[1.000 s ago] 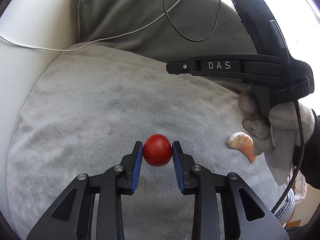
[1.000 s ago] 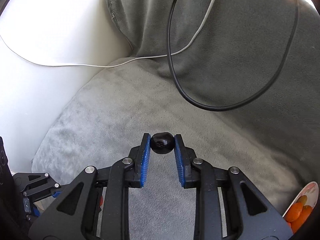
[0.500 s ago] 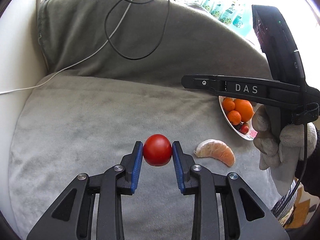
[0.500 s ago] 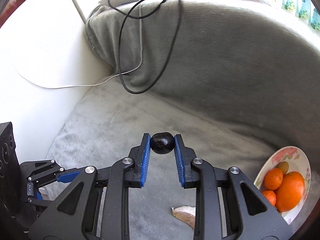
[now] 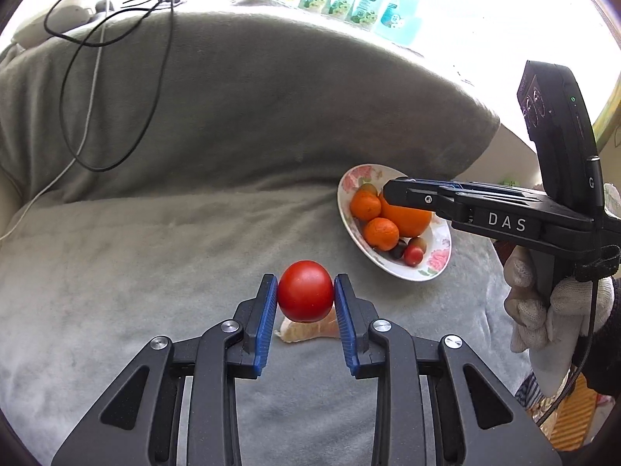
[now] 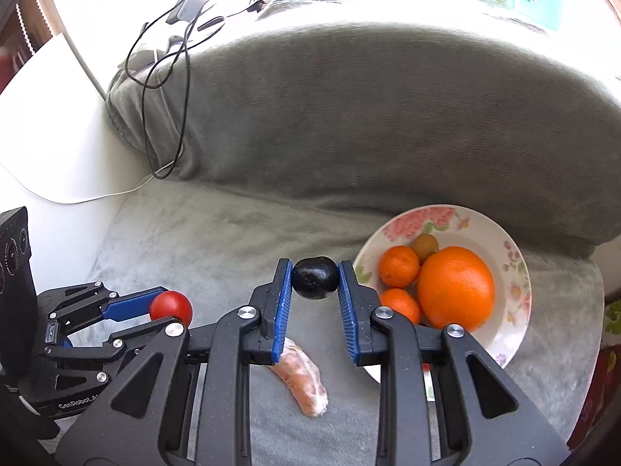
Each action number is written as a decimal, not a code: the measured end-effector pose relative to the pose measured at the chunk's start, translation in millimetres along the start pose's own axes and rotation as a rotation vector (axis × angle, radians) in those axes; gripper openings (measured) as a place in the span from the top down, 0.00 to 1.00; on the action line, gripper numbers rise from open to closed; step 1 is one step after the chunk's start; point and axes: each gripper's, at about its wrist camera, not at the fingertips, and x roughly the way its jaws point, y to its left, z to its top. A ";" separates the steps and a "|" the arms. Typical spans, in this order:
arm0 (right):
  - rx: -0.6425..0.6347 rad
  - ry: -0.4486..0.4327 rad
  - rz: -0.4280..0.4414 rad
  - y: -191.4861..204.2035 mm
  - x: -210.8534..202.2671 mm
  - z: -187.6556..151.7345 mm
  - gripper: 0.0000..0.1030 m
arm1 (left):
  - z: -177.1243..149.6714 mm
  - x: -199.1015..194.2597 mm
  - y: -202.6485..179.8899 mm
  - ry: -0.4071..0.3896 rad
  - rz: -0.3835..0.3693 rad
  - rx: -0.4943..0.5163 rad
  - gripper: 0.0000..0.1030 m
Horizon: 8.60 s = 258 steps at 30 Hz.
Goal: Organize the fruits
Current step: 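Lift the red tomato and black berry and carry them toward the bowl, then open the left gripper while the right gripper opens, dropping both fruits into the bowl, then withdraw both grippers and move the right gripper toward the wrapped sausage, then close the right gripper around the plastic-wrapped sausage, then lift the wrapped sausage with the right gripper and carry it over the bowl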
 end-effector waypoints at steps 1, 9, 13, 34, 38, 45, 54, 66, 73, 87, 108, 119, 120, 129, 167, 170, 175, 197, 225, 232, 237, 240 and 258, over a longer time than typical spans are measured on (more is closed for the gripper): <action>0.013 -0.003 -0.008 -7.2 -2.2 -2.4 0.76 | 2.0 3.5 -4.6 0.004 -0.009 0.007 0.73; 0.107 -0.017 -0.078 -58.4 -22.4 -25.6 0.76 | 15.4 28.3 -35.8 0.024 -0.055 0.069 0.73; 0.144 -0.021 -0.100 -78.5 -27.9 -33.0 0.76 | 22.6 40.3 -46.2 0.033 -0.065 0.093 0.73; 0.211 0.003 -0.146 -145.0 -2.4 -20.1 0.76 | 26.6 89.8 -89.3 0.120 -0.091 0.183 0.73; 0.217 0.008 -0.133 -146.0 3.0 -20.6 0.76 | 28.6 93.1 -90.7 0.121 -0.087 0.185 0.73; 0.240 0.002 -0.122 -149.0 5.4 -22.1 0.76 | 29.9 94.5 -90.2 0.117 -0.084 0.181 0.72; 0.231 -0.029 -0.111 -144.9 -1.4 -21.1 0.37 | 31.4 94.5 -90.8 0.105 -0.072 0.177 0.49; 0.218 -0.052 -0.127 -134.7 -13.2 -21.1 0.20 | 33.5 86.2 -88.2 0.094 -0.028 0.163 0.38; 0.229 -0.066 -0.133 -130.3 -24.1 -22.6 0.19 | 34.5 73.0 -86.2 0.083 -0.012 0.169 0.37; 0.206 -0.093 -0.120 -95.3 -36.4 -25.0 0.19 | 36.3 41.6 -59.1 0.044 0.025 0.154 0.37; 0.085 -0.112 -0.069 -32.9 -52.0 -48.6 0.19 | 11.9 -6.4 1.7 0.036 0.131 0.041 0.37; 0.008 -0.022 -0.020 1.8 -38.3 -67.5 0.19 | -31.3 -38.9 42.1 0.063 0.207 -0.066 0.37; -0.005 -0.016 -0.025 5.0 -36.4 -69.5 0.19 | -35.8 -41.3 43.5 0.064 0.213 -0.073 0.37; -0.124 0.068 0.023 29.5 -9.9 -75.7 0.21 | -66.3 -65.5 60.6 0.066 0.247 -0.150 0.37; -0.394 0.291 0.065 48.7 85.0 -72.8 0.40 | -94.8 -90.2 81.7 0.056 0.328 -0.263 0.37; -0.397 0.297 0.071 48.5 88.0 -71.3 0.40 | -95.9 -89.4 83.1 0.058 0.328 -0.268 0.37; -0.399 0.308 0.082 48.7 94.3 -67.1 0.46 | -97.7 -88.5 86.2 0.065 0.327 -0.276 0.37; -0.498 0.359 0.085 61.2 111.5 -69.0 0.53 | -100.6 -88.4 87.6 0.071 0.321 -0.288 0.37; -0.382 0.312 0.091 41.3 97.6 -69.5 0.66 | -100.0 -86.6 83.8 0.073 0.308 -0.281 0.37; -0.345 0.289 0.096 35.1 88.6 -69.3 0.70 | -100.3 -86.8 82.9 0.072 0.308 -0.281 0.37; -0.327 0.271 0.094 34.0 81.0 -70.5 0.73 | -100.0 -85.9 81.6 0.071 0.305 -0.277 0.37; -0.322 0.266 0.096 33.0 77.7 -71.1 0.73 | -99.6 -85.5 81.8 0.072 0.303 -0.276 0.37; -0.261 0.169 0.086 33.4 42.0 -55.7 0.74 | -93.8 -82.0 77.7 0.068 0.297 -0.262 0.37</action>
